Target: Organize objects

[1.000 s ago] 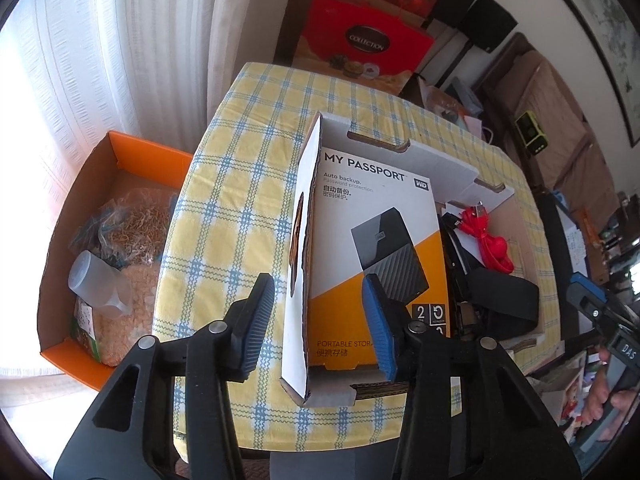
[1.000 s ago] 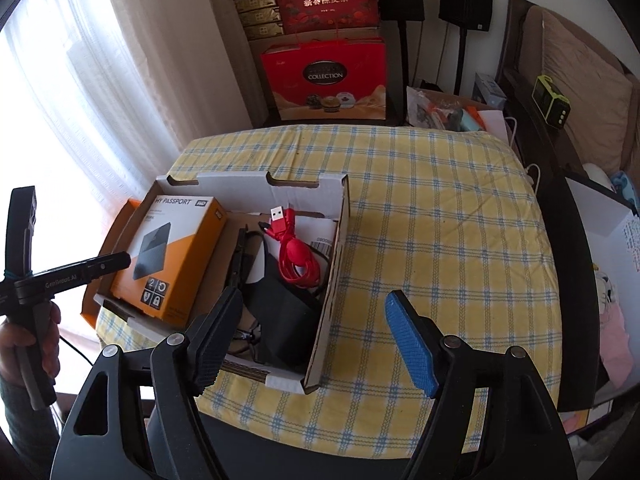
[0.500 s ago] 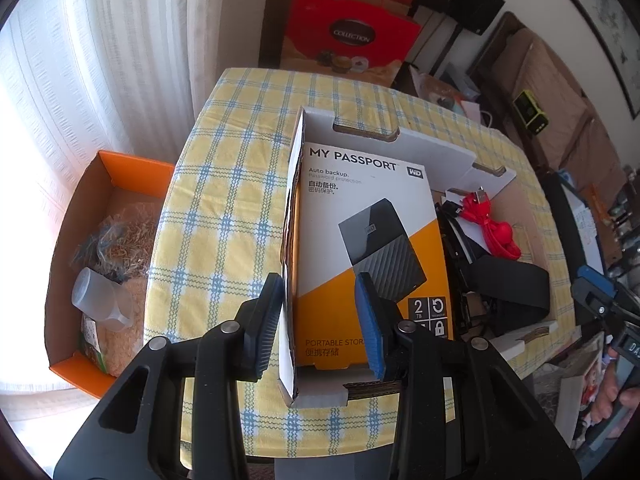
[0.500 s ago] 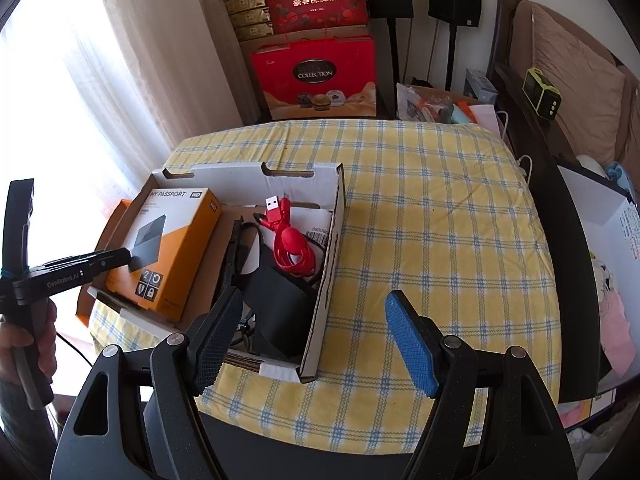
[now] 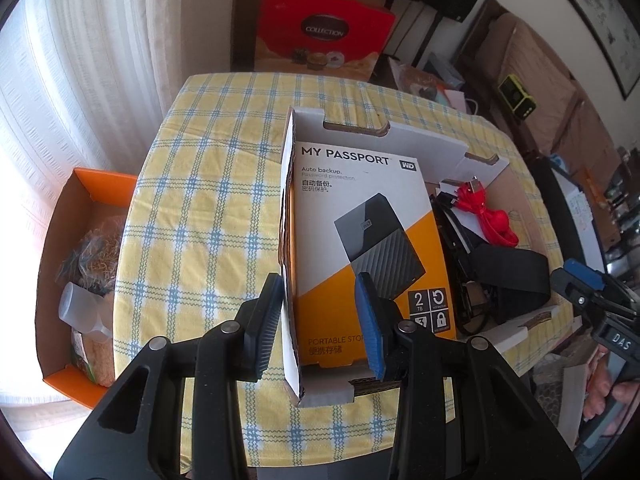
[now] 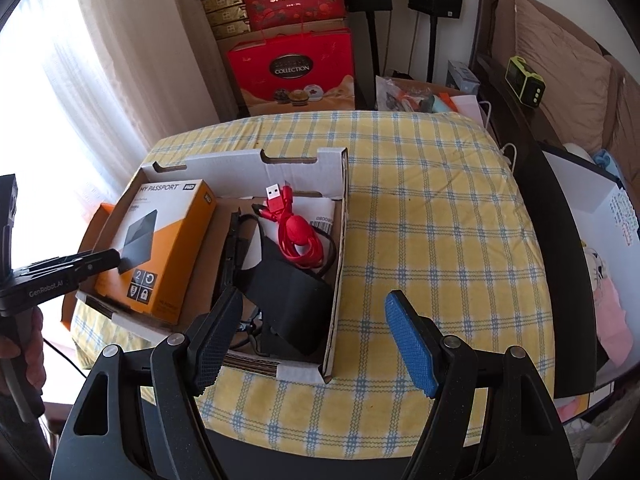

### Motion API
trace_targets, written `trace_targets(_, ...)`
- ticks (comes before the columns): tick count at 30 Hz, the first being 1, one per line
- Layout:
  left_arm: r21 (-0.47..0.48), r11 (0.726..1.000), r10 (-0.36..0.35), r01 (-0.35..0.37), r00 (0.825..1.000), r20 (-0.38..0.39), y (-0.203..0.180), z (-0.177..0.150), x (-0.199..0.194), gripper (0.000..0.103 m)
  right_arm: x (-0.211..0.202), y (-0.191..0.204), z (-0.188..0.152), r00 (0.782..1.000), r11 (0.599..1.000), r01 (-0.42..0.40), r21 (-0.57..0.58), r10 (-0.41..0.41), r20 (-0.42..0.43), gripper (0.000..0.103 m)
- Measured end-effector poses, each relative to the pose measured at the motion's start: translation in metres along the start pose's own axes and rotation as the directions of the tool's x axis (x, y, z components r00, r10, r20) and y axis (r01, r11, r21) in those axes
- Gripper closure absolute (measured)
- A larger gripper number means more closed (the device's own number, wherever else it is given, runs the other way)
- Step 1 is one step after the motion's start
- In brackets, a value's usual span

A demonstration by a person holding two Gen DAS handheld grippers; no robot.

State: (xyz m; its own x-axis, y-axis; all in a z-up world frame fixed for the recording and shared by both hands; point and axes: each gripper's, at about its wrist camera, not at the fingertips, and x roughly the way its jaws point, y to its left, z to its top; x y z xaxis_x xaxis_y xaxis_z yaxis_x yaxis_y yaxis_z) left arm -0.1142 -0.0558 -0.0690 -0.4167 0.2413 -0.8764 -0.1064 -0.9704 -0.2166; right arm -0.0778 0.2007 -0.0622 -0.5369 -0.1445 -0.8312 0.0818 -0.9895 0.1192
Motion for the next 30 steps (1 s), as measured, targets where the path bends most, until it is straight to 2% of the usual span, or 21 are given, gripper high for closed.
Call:
trace_targets(3, 0.019, 1.000, -0.006, 0.006, 1.000, -0.002, -0.009, 0.000, 0.002, 0.069, 0.013, -0.013, -0.002, 0.999, 1.000, 0.009, 0.029, -0.007, -0.045, 0.053)
trace_targets(6, 0.032, 0.999, -0.014, 0.014, 1.000, -0.005, -0.018, 0.001, 0.005, 0.069, 0.020, -0.022, -0.006, 0.998, 0.999, 0.012, 0.046, -0.009, -0.068, 0.058)
trace_targets(10, 0.049, 0.999, -0.020, 0.021, 1.000, -0.009, -0.030, 0.001, 0.008, 0.068, 0.024, -0.032, -0.009, 0.996, 0.998, 0.004, 0.067, 0.002, -0.088, 0.074)
trace_targets(24, 0.076, 0.996, -0.035, 0.036, 0.999, -0.011, -0.048, -0.007, 0.009, 0.068, 0.016, -0.046, -0.016, 0.995, 0.997, 0.025, 0.070, -0.018, -0.095, 0.075)
trace_targets(27, 0.051, 0.997, -0.059, 0.059, 0.998, -0.015, -0.043, -0.007, 0.007, 0.069, 0.014, -0.050, -0.016, 0.996, 0.996, 0.016, 0.090, -0.008, -0.086, 0.072)
trace_targets(28, 0.035, 0.998, -0.059, 0.059, 0.998, -0.013, -0.041, -0.007, 0.005, 0.066, 0.012, -0.050, -0.016, 0.997, 0.995, 0.021, 0.093, -0.014, -0.075, 0.066)
trace_targets(30, 0.011, 1.000, -0.022, 0.022, 1.000, 0.009, -0.036, -0.010, -0.002, 0.050, 0.005, -0.049, -0.016, 0.998, 0.996, 0.045, 0.083, -0.042, -0.044, 0.060)
